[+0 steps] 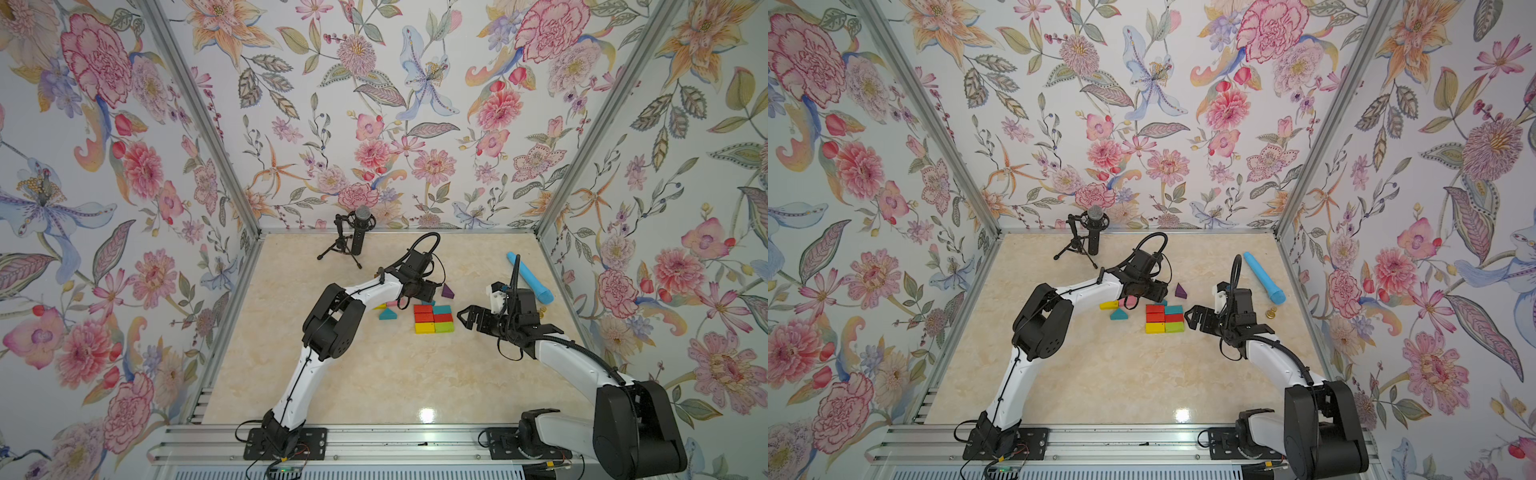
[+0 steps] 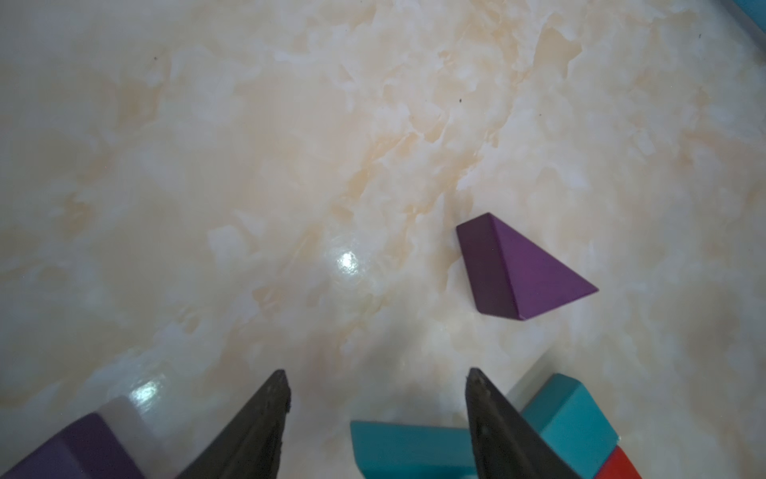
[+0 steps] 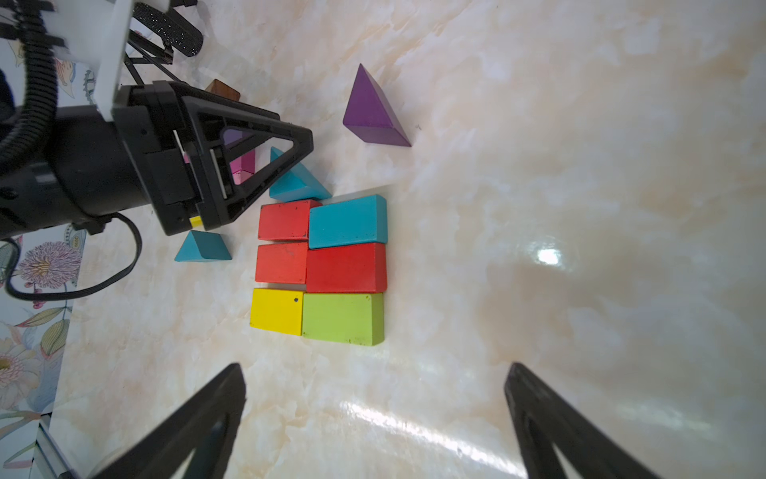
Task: Assemble a piece of candy with building blocks
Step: Assemble the building block at the center of the board.
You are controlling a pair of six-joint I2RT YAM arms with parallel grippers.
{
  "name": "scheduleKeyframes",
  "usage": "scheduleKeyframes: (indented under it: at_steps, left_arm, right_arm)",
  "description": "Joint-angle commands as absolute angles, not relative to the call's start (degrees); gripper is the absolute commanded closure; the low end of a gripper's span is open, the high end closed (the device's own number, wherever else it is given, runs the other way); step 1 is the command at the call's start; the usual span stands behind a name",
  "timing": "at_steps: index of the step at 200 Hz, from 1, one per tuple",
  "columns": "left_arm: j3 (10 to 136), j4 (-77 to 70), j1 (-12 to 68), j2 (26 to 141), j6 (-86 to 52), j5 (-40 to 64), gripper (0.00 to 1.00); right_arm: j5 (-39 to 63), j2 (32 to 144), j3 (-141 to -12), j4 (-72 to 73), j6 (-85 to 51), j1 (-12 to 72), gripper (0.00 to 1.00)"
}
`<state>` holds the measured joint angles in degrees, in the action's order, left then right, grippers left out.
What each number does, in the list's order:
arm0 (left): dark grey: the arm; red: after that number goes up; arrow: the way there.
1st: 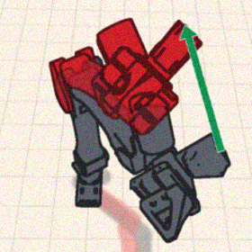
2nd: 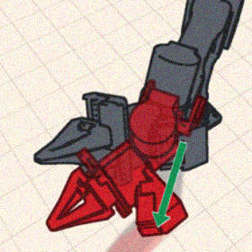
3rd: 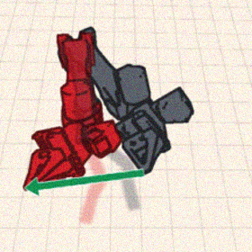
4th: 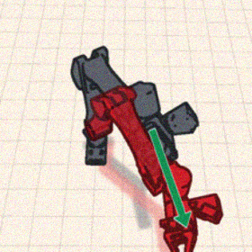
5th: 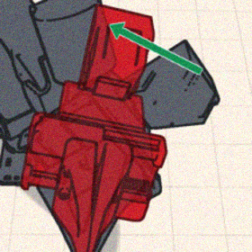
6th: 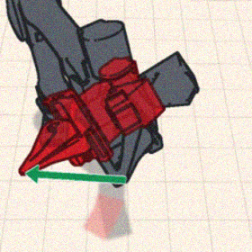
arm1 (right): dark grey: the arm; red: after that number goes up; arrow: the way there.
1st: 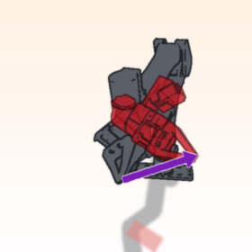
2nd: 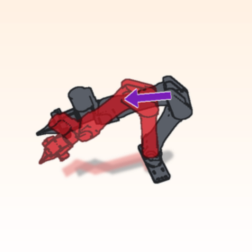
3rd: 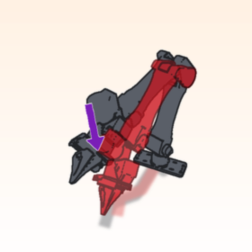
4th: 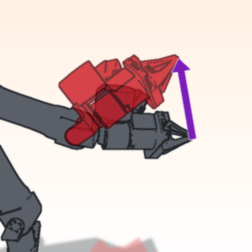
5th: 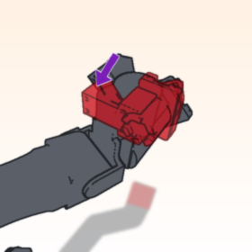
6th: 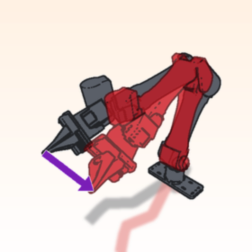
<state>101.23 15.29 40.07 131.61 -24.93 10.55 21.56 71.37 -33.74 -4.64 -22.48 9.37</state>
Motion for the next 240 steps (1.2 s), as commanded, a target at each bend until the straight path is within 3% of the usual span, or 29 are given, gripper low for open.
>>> scheduleKeyframes:
  at_steps: [1,89,240]
  left_arm:
    - [98.32,12.69,39.46,125.70,-25.84,11.83,0.31]
    - [87.75,6.28,39.99,122.22,-29.23,16.51,0.33]
    - [89.16,7.65,41.92,123.60,-28.92,16.86,0.36]
  right_arm:
    - [20.57,71.69,-34.63,-3.63,-21.86,9.84,0.00]
    - [20.08,70.22,-34.10,-3.72,-22.35,10.76,0.00]
    - [19.63,69.65,-34.19,-3.43,-22.71,11.25,0.00]
